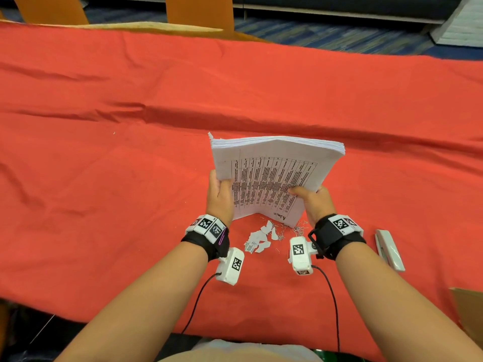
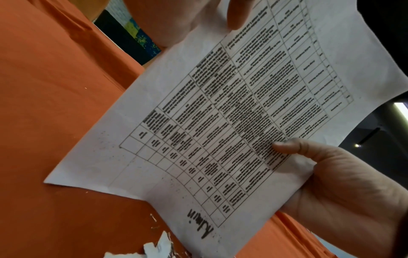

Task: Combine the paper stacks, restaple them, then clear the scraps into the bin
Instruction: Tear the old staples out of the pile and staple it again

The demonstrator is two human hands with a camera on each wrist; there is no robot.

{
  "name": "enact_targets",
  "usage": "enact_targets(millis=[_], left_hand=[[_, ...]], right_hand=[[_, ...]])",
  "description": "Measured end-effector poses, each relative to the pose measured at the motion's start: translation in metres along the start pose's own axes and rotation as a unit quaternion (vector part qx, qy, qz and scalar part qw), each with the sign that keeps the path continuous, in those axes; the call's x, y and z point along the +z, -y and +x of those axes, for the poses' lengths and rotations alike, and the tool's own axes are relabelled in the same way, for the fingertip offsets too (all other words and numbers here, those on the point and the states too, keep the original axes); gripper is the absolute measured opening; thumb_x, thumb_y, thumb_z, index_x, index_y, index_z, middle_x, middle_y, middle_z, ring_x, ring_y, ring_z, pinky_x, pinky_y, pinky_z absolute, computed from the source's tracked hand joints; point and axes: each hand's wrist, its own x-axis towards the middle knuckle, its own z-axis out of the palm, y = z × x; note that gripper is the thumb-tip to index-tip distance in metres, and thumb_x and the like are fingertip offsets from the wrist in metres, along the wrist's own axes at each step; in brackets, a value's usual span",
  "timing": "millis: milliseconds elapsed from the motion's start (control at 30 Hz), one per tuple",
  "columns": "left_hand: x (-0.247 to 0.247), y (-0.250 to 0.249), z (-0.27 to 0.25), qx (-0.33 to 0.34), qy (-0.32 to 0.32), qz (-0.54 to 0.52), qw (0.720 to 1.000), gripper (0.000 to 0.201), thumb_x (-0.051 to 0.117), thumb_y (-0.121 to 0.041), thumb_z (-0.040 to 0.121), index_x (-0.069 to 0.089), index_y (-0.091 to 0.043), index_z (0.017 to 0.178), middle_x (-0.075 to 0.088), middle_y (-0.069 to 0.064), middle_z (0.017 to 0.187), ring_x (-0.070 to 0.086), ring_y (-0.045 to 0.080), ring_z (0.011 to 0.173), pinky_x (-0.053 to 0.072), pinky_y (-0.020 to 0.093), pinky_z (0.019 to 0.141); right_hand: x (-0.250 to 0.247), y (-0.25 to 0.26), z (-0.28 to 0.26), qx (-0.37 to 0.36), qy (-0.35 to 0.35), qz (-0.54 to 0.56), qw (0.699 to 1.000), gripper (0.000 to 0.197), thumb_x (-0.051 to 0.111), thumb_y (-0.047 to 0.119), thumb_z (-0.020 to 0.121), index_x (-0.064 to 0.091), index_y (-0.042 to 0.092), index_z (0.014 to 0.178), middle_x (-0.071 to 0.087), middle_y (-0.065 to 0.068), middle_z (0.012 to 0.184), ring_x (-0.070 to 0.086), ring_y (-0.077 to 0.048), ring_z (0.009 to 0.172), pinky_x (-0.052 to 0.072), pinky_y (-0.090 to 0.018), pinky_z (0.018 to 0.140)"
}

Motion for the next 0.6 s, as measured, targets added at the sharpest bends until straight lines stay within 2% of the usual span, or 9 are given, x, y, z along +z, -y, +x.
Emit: enact_targets(millis=[133,233,300,333,400,467,533,567,600], left_hand=[[0.000,0.007,0.001,0.004,0.007,0.011,1.000,0.028,0.042,-0.021,0.082,0.052,-0.043,0.096,0.062,-0.013,0.097,0.057,0.011,0.096,0.044,0.037,0.091],[0.000,0.012,0.002,0.016,0.022,0.031,0.999,0.031,0.041,-0.014,0.090,0.049,-0.042,0.100,0.061,-0.018,0.101,0.058,-0.006,0.093,0.044,0.023,0.085],[0.002,0.012,0.002,0.023,0.037,0.058,0.997,0.029,0.040,-0.008,0.097,0.046,-0.035,0.106,0.058,-0.018,0.103,0.056,-0.012,0.092,0.042,0.014,0.082],[0.003,0.009,0.002,0.033,0.043,0.083,0.995,0.024,0.039,-0.007,0.098,0.045,-0.028,0.109,0.058,-0.015,0.104,0.056,-0.009,0.092,0.042,0.014,0.082],[0.006,-0.002,0.007,0.072,0.048,0.144,0.986,0.018,0.039,-0.009,0.098,0.045,-0.016,0.114,0.058,-0.003,0.106,0.056,0.008,0.095,0.041,0.021,0.084],[0.009,-0.020,0.014,0.112,0.061,0.208,0.970,0.017,0.040,-0.010,0.098,0.046,-0.008,0.113,0.058,0.006,0.107,0.055,0.019,0.096,0.044,0.028,0.084],[0.012,-0.041,0.023,0.156,0.081,0.283,0.943,0.013,0.039,-0.009,0.095,0.046,-0.003,0.106,0.057,0.013,0.096,0.055,0.028,0.085,0.044,0.035,0.073],[0.015,-0.052,0.026,0.179,0.088,0.332,0.922,0.010,0.040,-0.007,0.094,0.045,-0.002,0.100,0.056,0.016,0.092,0.055,0.032,0.082,0.040,0.036,0.067],[0.018,-0.063,0.030,0.197,0.094,0.384,0.897,0.007,0.040,-0.006,0.092,0.045,-0.003,0.096,0.056,0.019,0.091,0.054,0.036,0.082,0.036,0.037,0.065]], right_hand=[[0.001,0.000,0.000,0.007,-0.007,-0.010,1.000,0.030,0.065,-0.010,0.076,0.065,0.017,0.089,0.069,-0.002,0.096,0.065,-0.021,0.092,0.050,-0.047,0.094],[0.001,0.000,-0.001,0.007,-0.013,-0.015,1.000,0.029,0.067,-0.007,0.076,0.065,0.020,0.087,0.069,-0.002,0.097,0.065,-0.027,0.099,0.048,-0.049,0.098],[-0.001,0.002,-0.001,0.004,-0.014,-0.029,0.999,0.028,0.069,-0.003,0.076,0.064,0.022,0.087,0.069,0.001,0.098,0.064,-0.023,0.100,0.047,-0.047,0.100],[-0.003,0.005,0.000,0.002,-0.012,-0.041,0.999,0.028,0.070,-0.002,0.076,0.064,0.023,0.088,0.069,0.003,0.099,0.065,-0.020,0.098,0.047,-0.045,0.100],[-0.008,0.013,0.002,0.000,0.006,-0.060,0.998,0.027,0.072,0.001,0.077,0.065,0.022,0.092,0.070,0.001,0.102,0.066,-0.021,0.099,0.048,-0.047,0.100],[-0.017,0.026,0.004,-0.018,0.020,-0.076,0.997,0.032,0.072,0.001,0.078,0.063,0.015,0.106,0.068,-0.006,0.114,0.064,-0.023,0.105,0.048,-0.046,0.100],[-0.031,0.047,0.006,-0.069,-0.034,-0.115,0.990,0.065,0.075,0.006,0.077,0.043,0.010,0.134,0.052,-0.010,0.137,0.052,-0.018,0.118,0.043,-0.034,0.104],[-0.038,0.063,0.005,-0.118,-0.074,-0.145,0.980,0.085,0.078,0.011,0.074,0.029,0.011,0.144,0.041,-0.010,0.146,0.043,-0.017,0.127,0.037,-0.032,0.108],[-0.044,0.081,0.002,-0.185,-0.101,-0.183,0.960,0.099,0.081,0.017,0.070,0.020,0.011,0.148,0.031,-0.010,0.151,0.034,-0.017,0.135,0.030,-0.035,0.114]])
